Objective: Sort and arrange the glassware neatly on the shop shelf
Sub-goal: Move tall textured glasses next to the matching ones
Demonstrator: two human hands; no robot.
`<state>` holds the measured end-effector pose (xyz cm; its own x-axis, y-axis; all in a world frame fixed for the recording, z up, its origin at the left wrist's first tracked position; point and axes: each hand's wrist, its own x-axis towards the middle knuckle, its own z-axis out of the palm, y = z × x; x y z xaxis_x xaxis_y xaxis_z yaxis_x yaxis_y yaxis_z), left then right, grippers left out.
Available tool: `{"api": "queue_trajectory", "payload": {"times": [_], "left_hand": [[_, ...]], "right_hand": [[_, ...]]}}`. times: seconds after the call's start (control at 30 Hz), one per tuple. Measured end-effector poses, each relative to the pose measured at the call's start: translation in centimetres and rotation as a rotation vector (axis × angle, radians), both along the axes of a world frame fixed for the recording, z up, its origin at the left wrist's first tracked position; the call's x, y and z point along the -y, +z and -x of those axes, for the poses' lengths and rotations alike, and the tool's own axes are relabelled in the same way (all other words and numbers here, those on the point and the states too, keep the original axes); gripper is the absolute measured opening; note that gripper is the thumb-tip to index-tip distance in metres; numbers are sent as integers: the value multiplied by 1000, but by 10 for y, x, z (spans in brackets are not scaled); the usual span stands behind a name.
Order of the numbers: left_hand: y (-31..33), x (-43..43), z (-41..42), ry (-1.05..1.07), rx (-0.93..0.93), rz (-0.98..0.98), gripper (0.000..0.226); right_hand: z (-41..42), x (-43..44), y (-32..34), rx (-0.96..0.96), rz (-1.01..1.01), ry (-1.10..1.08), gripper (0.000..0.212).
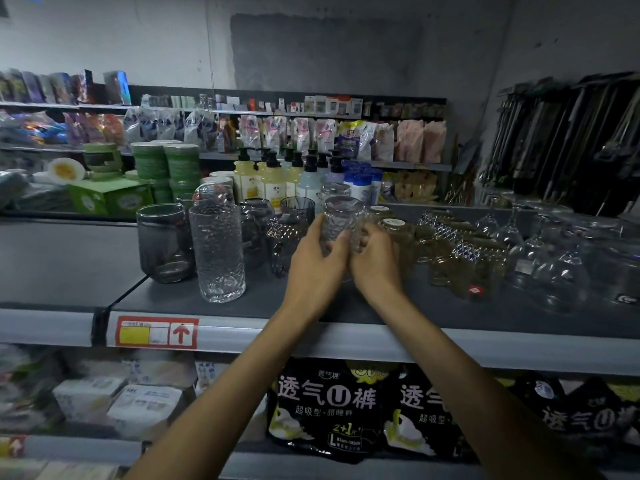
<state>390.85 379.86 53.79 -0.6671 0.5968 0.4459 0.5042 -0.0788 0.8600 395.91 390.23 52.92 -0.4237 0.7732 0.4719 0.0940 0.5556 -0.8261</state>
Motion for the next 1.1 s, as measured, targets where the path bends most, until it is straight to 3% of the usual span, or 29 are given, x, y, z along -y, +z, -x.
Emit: {"api": "queue_trajectory", "payload": {"times": [0.1,0.23,0.33,0.63,0.83,1.1], "left_hand": [[4,-5,3,-17,46,30,65],[-2,-13,11,-39,141,8,91],[-7,-11,15,-55,143,28,80],[1,-25,16,-33,187,85,63],[5,-39,13,-32,237,59,65],[2,-48,20,-17,270,9,71]], "right_hand": [[8,0,2,25,19,25,18],[6,-2,4,24,86,94,35],[-2,-4,9,-16,172,165,57],[7,-16,12,-62,314,200,70],[22,-16,16,-206,485,223,47],[29,-21,17,-282,539,237,36]]}}
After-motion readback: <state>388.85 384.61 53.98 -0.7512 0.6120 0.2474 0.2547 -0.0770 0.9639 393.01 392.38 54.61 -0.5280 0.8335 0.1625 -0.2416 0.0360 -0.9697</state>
